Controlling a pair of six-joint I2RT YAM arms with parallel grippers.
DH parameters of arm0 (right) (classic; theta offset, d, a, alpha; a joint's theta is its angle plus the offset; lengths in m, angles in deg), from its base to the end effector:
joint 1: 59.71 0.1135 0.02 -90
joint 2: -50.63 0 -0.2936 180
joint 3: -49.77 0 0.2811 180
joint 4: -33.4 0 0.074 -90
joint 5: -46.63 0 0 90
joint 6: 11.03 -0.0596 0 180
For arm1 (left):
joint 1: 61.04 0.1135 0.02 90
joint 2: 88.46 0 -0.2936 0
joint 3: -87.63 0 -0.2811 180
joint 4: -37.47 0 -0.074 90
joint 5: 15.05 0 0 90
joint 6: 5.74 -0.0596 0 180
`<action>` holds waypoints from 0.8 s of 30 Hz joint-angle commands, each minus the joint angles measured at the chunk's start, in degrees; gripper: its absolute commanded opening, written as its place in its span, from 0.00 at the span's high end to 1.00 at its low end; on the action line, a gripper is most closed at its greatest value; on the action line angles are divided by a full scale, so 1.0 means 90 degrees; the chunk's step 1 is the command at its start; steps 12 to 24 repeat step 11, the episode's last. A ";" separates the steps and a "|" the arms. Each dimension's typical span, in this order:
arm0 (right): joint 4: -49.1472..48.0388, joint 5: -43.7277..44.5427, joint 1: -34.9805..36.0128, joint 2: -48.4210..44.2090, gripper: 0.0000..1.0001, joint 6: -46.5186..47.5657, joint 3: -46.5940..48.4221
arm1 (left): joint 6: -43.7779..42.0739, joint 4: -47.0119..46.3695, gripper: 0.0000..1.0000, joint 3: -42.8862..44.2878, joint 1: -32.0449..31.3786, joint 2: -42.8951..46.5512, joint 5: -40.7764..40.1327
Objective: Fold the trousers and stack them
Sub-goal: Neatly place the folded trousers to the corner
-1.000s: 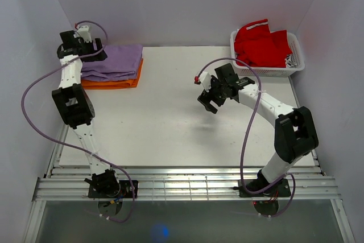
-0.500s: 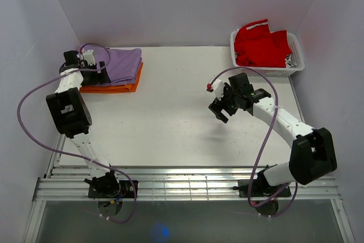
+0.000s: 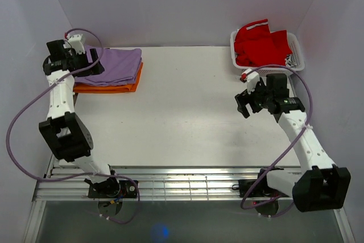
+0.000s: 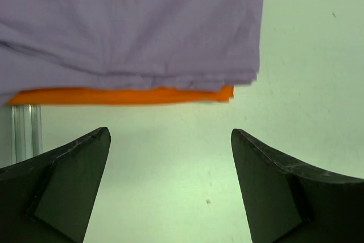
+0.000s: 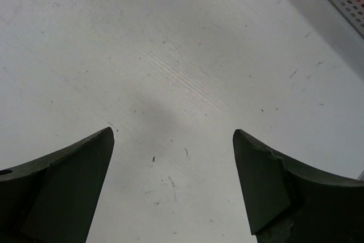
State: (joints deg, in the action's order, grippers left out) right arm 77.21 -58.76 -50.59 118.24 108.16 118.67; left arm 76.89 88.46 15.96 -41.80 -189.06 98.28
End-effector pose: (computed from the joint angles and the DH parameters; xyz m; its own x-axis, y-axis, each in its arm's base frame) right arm 0.2800 0.0610 0.3024 -0.4138 -0.5427 -0.7309 -0.6275 0.7518 -0.2029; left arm 0.4291 0.1248 0.3517 -0.6456 -0.1006 -0.7570 0.0530 0.9830 -0.1757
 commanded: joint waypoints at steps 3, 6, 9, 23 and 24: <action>0.0447 -0.0554 -0.0710 -0.1261 0.10 -0.0509 -0.0699 | -0.0449 0.0537 0.02 -0.2068 0.0000 0.1985 0.0239; 0.0418 -0.0652 -0.1052 -0.1818 0.10 -0.0616 -0.1158 | -0.0557 0.0468 0.02 -0.2784 0.0000 0.2875 0.0288; 0.0427 -0.0760 -0.1229 -0.2024 0.10 -0.0977 -0.1140 | -0.0694 0.0653 0.02 -0.3254 0.0000 0.3452 0.0677; 0.0427 -0.0721 -0.1248 -0.2121 0.10 -0.1221 -0.1052 | -0.0753 0.0664 0.02 -0.3392 0.0000 0.3725 0.0835; 0.0427 -0.0721 -0.1248 -0.2121 0.10 -0.1221 -0.1052 | -0.0753 0.0664 0.02 -0.3392 0.0000 0.3725 0.0835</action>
